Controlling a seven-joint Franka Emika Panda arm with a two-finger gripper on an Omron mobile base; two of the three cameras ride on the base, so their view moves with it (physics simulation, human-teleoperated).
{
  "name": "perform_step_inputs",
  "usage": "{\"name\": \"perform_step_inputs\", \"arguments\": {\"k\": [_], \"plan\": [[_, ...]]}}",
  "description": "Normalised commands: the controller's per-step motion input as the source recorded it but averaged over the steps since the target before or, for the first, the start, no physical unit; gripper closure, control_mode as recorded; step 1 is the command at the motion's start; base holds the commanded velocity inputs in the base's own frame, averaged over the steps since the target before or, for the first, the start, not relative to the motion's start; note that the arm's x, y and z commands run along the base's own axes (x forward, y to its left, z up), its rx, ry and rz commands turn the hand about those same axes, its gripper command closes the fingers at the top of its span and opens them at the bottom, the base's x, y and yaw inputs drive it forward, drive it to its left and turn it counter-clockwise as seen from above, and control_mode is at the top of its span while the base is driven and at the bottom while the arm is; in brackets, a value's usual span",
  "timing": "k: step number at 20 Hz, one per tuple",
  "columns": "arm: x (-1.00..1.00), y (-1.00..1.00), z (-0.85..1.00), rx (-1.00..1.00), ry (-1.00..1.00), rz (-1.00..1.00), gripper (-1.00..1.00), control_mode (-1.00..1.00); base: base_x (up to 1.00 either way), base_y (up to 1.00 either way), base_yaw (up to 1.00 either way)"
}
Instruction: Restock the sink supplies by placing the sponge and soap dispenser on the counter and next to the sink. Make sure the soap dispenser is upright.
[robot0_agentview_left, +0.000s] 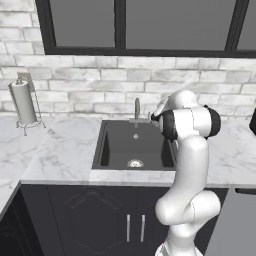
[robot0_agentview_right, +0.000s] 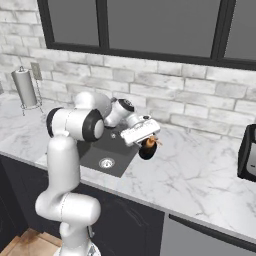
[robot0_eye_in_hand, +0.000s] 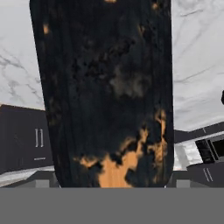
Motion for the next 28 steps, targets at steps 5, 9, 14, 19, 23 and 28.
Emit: {"name": "perform_step_inputs", "arguments": {"k": [5, 9, 14, 19, 23, 28], "plan": [[0.01, 0.00, -0.12, -0.22, -0.08, 0.36, 1.00, -1.00, 0.00, 0.00, 0.00], [0.00, -0.08, 0.00, -0.12, -0.04, 0.41, 1.00, -1.00, 0.00, 0.00, 0.00], [0.14, -0.42, 0.00, -0.03, 0.01, 0.41, 1.00, -1.00, 0.00, 0.00, 0.00], [0.64, -0.46, -0.07, 0.00, 0.15, 0.36, 1.00, -1.00, 0.00, 0.00, 0.00], [0.60, -0.18, -0.23, -0.01, 0.09, 0.16, 1.00, -1.00, 0.00, 0.00, 0.00], [0.51, 0.00, -0.26, 0.00, 0.10, 0.02, 1.00, -1.00, 0.00, 0.00, 0.00]]}}
